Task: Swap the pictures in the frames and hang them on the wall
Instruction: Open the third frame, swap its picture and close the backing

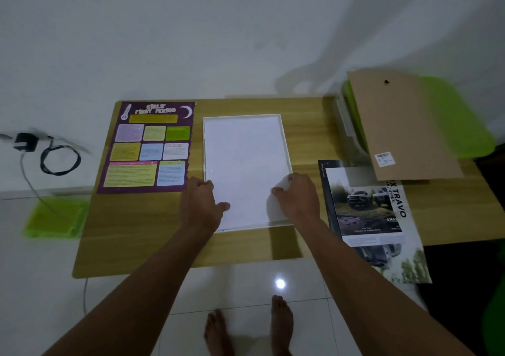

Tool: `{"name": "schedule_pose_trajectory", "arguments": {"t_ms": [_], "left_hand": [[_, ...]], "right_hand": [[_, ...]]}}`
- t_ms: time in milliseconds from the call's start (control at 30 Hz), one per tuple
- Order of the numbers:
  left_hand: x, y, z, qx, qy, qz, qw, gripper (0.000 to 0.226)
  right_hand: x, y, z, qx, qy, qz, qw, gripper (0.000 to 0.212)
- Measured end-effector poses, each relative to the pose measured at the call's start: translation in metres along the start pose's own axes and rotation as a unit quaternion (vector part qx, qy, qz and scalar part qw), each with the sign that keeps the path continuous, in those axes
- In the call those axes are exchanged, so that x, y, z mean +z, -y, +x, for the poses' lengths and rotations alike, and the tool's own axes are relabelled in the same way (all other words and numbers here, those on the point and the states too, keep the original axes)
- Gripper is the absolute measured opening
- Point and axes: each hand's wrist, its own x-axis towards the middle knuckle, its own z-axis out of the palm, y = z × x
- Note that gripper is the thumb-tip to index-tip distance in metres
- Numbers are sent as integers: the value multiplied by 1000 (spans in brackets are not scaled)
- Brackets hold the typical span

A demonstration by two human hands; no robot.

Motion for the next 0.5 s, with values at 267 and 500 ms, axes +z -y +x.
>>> {"name": "schedule_pose_trajectory", "arguments": {"t_ms": [267,500], "left_hand": [[4,0,3,20,-11,11,1000,69],[9,4,3,50,-24,34,998,70]], "right_hand": [[3,2,1,0,5,-34,999,40],[-4,12,2,-25,-50,-11,998,25]]}}
